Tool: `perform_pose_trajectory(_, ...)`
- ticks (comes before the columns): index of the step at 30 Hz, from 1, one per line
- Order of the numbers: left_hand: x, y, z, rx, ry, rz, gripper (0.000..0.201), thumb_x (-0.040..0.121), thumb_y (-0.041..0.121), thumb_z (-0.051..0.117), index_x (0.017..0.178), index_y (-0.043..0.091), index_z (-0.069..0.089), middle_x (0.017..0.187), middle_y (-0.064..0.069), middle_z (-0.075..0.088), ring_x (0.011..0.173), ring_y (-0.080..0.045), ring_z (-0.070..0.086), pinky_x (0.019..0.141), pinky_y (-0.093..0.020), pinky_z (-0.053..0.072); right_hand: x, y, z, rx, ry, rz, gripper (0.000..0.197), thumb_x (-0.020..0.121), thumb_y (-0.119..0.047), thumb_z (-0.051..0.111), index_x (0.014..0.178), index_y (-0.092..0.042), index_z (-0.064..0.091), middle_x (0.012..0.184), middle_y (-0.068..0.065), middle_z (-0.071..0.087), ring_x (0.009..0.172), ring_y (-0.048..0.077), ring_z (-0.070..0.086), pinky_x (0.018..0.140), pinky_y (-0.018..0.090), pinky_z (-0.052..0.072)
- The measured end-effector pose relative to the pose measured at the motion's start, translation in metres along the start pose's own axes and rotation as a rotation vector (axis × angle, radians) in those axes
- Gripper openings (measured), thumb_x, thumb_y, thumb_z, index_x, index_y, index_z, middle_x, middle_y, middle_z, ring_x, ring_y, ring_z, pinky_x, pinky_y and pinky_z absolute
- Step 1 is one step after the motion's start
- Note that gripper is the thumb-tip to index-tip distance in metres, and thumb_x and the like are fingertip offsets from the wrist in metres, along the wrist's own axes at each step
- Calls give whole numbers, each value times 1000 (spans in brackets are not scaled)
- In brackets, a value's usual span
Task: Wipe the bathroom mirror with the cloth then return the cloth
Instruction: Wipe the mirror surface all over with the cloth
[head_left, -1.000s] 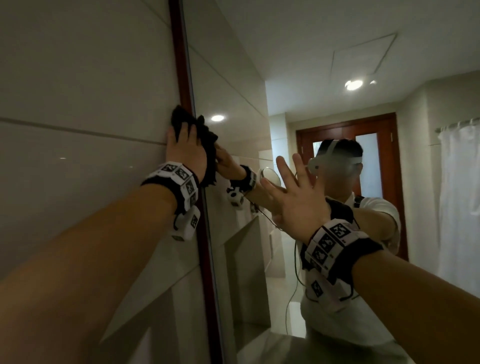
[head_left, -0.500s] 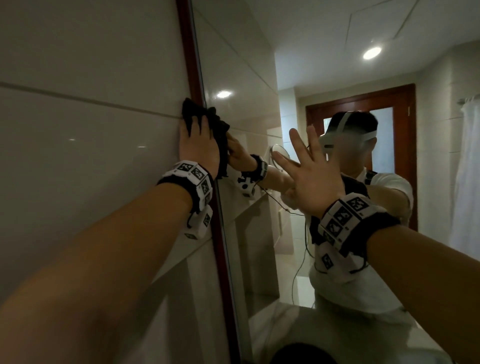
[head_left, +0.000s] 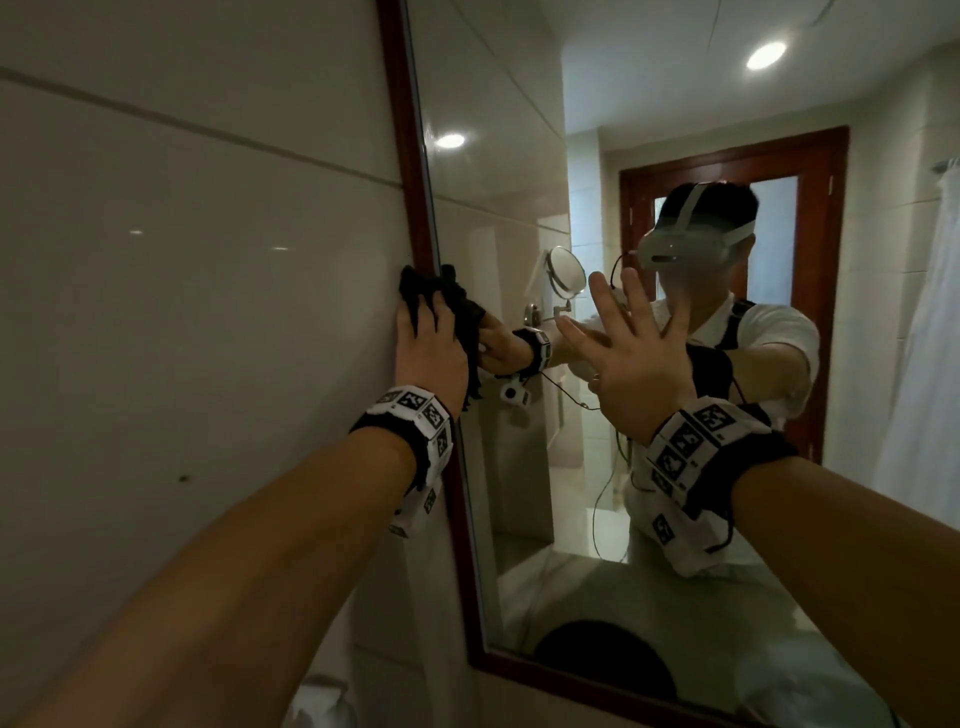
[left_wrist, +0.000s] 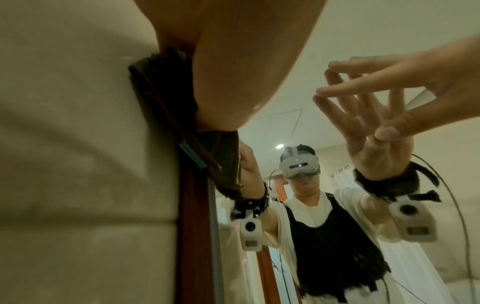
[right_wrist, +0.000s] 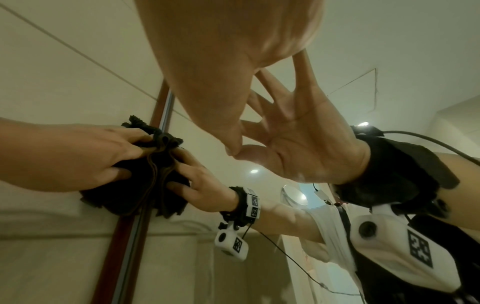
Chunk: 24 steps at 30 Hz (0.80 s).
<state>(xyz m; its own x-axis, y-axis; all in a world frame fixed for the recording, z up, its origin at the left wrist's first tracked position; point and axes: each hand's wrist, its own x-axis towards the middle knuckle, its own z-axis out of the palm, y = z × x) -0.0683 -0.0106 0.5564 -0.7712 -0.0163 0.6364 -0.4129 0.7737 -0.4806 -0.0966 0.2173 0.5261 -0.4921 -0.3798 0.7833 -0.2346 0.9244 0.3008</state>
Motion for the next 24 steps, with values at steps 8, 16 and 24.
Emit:
perform_pose_trajectory(8,-53,29,40,-13,-74,99,60,101,39,37,152,7,31,158,-25,9,144,-48,10,118,-63,3,-53,-20,13,-49,-125,-12,86,77,-36,70,151,-43,27,166,8,0,150,39,-4,109,73,10)
perform_pose_trajectory(16,-102,60,84,-36,-157,166,61,102,30,33,154,0,19,156,-23,15,143,-48,14,119,-60,3,-104,-37,42,0,-151,-29,88,65,-18,77,145,-35,45,165,9,7,151,37,-7,108,76,4)
perform_pose_trajectory(24,-155,100,129,138,-296,244,74,102,40,27,153,-3,-5,157,-29,0,144,-51,3,117,-64,2,-136,-43,51,-28,-205,-54,87,68,-23,77,146,-34,41,165,10,6,151,36,-4,108,75,6)
